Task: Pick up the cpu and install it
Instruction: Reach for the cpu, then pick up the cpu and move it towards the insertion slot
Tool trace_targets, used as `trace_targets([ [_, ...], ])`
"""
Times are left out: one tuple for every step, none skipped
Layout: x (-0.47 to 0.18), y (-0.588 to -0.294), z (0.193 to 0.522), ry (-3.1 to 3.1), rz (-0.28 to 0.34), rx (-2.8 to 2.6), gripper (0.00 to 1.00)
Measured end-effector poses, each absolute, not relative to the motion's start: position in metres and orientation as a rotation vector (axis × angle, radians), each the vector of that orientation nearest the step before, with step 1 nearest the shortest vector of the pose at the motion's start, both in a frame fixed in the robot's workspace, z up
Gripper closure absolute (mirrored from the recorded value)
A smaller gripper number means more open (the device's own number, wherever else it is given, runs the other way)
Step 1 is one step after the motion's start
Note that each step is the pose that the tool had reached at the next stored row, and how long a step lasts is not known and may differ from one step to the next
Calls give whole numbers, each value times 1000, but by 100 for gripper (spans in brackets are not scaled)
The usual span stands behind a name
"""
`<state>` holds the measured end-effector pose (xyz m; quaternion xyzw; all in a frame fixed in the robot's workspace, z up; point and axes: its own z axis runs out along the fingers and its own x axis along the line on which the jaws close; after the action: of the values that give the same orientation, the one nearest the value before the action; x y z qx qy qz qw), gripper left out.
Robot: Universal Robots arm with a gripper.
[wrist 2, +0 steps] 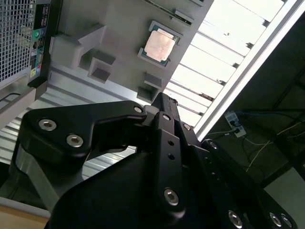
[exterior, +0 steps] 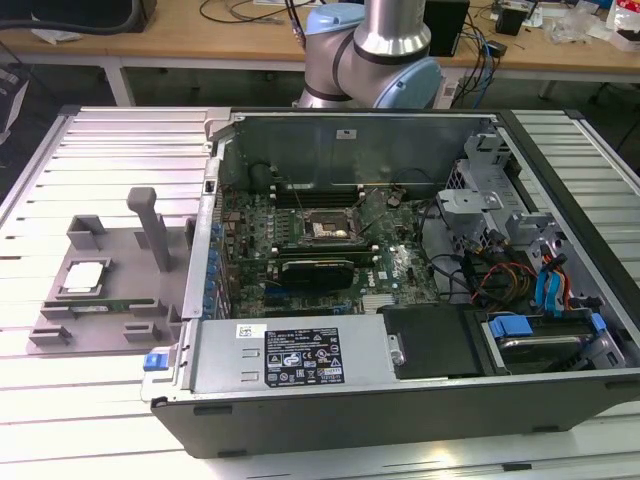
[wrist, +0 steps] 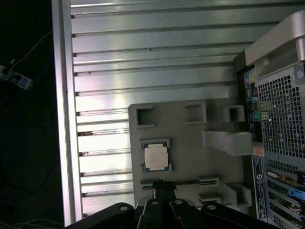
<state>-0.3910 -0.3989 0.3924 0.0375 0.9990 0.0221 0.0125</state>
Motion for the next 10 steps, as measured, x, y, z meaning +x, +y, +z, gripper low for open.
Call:
trace_targets([
  [-391,-399,392,3114,69,117,89],
  [-391,-399,392,3114,69,117,89],
  [-391,-399,392,3114,69,117,89],
  [-391,-399,392,3114,69,117,89],
  [-391,-399,392,3114,69,117,89],
  [-392,-399,392,3114,69,117,89],
  [-392,-399,392,3114,69,117,83],
  [-392,-399,392,3114,69,117,76],
  [-392,-399,392,3114,69,117,70],
  [-392,-399,392,3114,69,117,64],
])
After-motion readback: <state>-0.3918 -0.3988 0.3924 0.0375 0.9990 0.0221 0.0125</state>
